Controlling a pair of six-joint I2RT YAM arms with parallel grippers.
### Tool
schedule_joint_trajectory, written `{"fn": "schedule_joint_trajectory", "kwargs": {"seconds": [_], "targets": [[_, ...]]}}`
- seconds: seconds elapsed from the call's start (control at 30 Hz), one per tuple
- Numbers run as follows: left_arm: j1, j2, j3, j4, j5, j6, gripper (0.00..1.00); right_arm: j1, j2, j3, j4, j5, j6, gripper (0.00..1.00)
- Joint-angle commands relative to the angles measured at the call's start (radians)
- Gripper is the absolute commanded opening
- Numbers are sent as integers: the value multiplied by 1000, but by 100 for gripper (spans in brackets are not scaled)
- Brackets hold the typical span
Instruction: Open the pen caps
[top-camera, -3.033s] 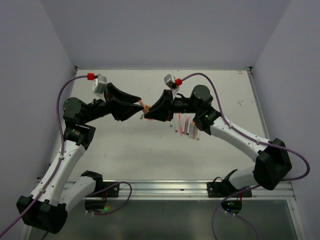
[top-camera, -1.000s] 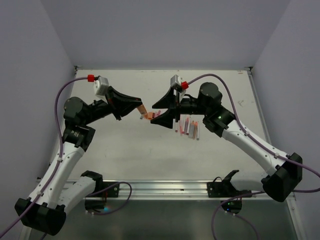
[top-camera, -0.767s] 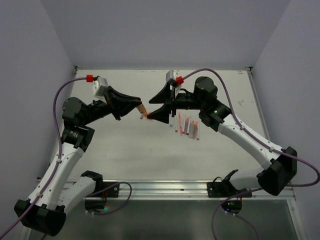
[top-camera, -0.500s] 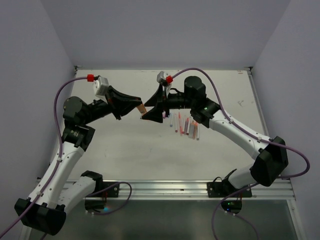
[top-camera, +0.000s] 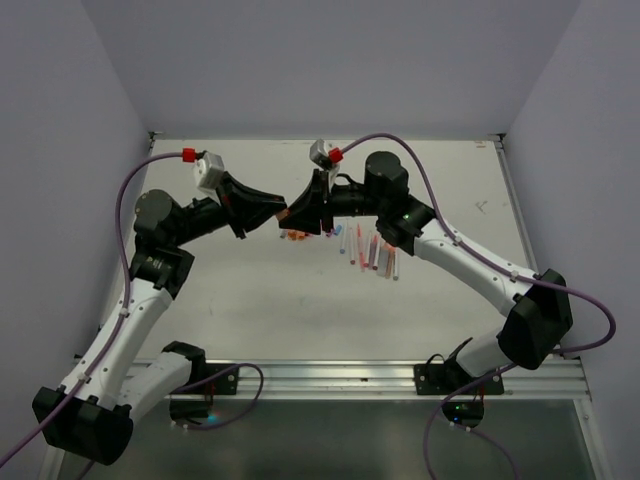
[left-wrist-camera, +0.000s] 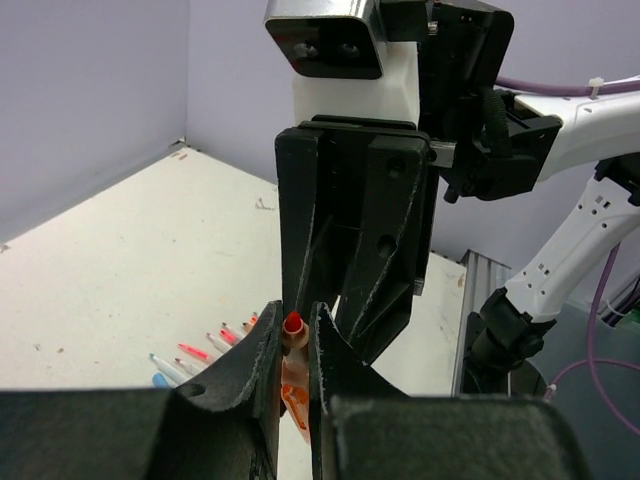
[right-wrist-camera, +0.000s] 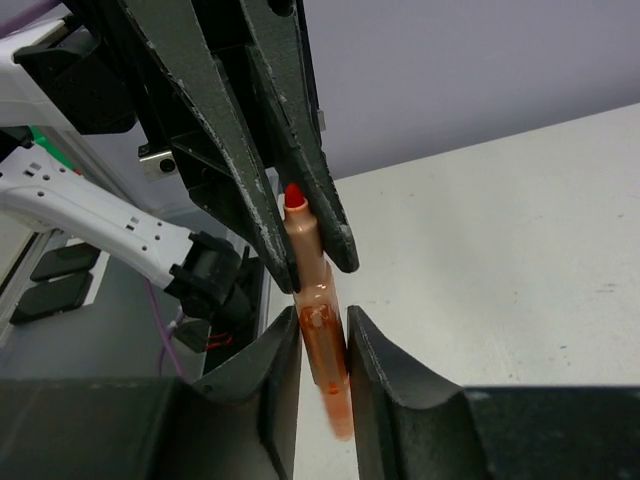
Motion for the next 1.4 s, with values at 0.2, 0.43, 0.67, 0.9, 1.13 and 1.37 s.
{"fn": "schedule_joint_trajectory", "kwargs": {"seconds": [0.2,0.43,0.67,0.9,1.13,1.37], "targets": [[-4,-10,-43,2,-39,52,26,3,-37,-72,46,-2,44,0],[-4,-27,-71,-118,-210,100,80,-8,-75,-247,-31,76,51,0],[-2,-96,-100,-302,-681,121,95,-31,-51,-425,-103,252,126,0],[-2,-149,-153,-410,-1080,132,97,-36,105,-459,-110,354,230,1],[-2,-185,-215,-373,-1156,141,97,-46,296,-393,-31,366,316,2],[-2,-185,-215,-377,-1154,153,97,-75,380,-370,9,394,360,13]]}}
